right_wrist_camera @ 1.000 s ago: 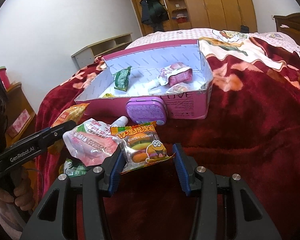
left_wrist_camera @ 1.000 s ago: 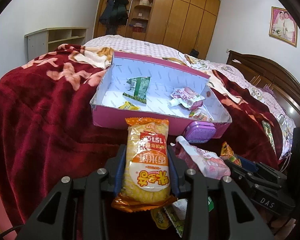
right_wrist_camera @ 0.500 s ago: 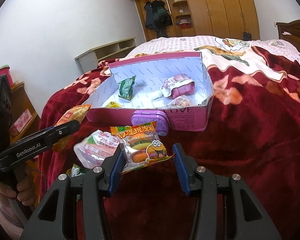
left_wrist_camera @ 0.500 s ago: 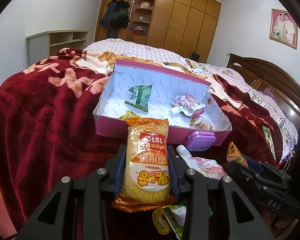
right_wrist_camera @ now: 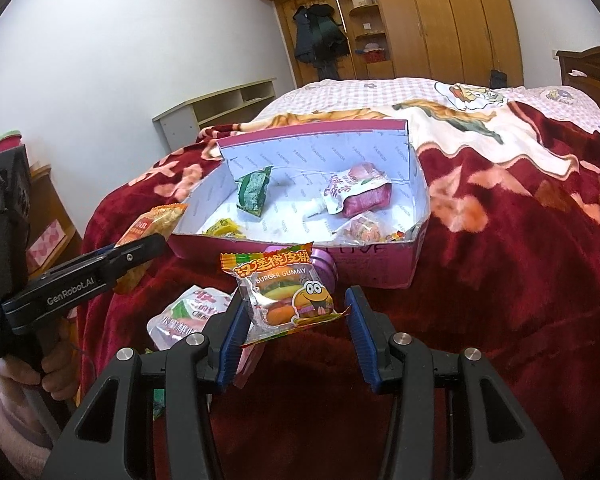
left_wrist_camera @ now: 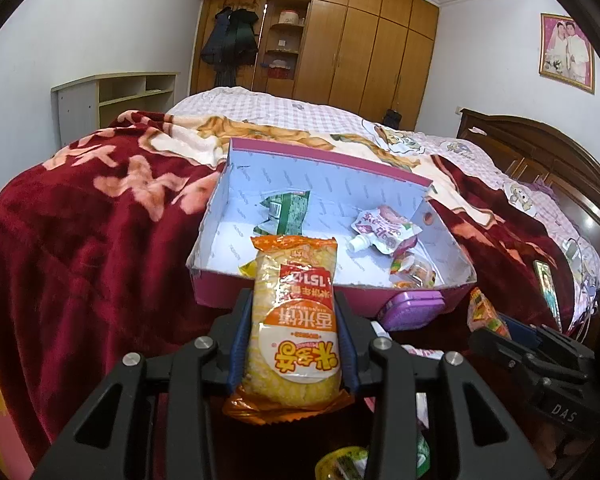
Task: Organize snacks
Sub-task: 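Carry the yellow bag with the left tool while the right tool carries the gummy packet toward the box, then lower the yellow bag into the box with the left tool while the right tool lowers the gummy packet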
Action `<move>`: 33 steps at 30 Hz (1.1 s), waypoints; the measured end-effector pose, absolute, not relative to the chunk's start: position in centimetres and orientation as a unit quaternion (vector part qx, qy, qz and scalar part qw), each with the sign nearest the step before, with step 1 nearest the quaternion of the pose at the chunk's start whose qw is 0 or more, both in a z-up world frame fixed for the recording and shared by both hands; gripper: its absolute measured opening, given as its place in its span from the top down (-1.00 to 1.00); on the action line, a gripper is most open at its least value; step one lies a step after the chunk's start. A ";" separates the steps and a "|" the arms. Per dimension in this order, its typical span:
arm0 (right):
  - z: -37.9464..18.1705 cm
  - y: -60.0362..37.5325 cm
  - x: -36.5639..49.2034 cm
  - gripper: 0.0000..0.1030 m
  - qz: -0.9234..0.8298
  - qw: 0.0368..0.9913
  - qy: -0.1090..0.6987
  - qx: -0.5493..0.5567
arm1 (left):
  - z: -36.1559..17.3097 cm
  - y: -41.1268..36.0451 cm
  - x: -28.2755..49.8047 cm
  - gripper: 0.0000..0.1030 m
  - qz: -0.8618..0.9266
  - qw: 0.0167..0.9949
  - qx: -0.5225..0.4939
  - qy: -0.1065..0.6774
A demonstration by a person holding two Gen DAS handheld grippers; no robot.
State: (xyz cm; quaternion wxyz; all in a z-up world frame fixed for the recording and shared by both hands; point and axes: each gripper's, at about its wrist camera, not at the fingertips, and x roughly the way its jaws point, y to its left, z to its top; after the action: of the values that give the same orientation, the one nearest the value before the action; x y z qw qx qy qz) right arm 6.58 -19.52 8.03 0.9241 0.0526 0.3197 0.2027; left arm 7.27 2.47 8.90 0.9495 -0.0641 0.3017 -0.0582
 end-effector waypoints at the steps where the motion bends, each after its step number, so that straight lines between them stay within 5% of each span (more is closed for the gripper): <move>1: 8.1 -19.5 6.7 0.05 0.203 0.924 0.320 0.052 | 9.0 2.4 7.5 0.23 -0.057 0.950 -0.063 0.300; 33: 8.8 -19.9 10.1 0.05 0.197 0.927 0.316 0.039 | 8.5 2.3 18.2 0.23 -0.034 0.949 -0.043 0.309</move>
State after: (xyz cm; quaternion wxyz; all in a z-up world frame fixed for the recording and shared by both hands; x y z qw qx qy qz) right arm 10.15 -19.86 8.76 0.9272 0.0394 0.3160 0.1974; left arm 18.24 2.25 8.46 0.9493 -0.0434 0.3093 -0.0341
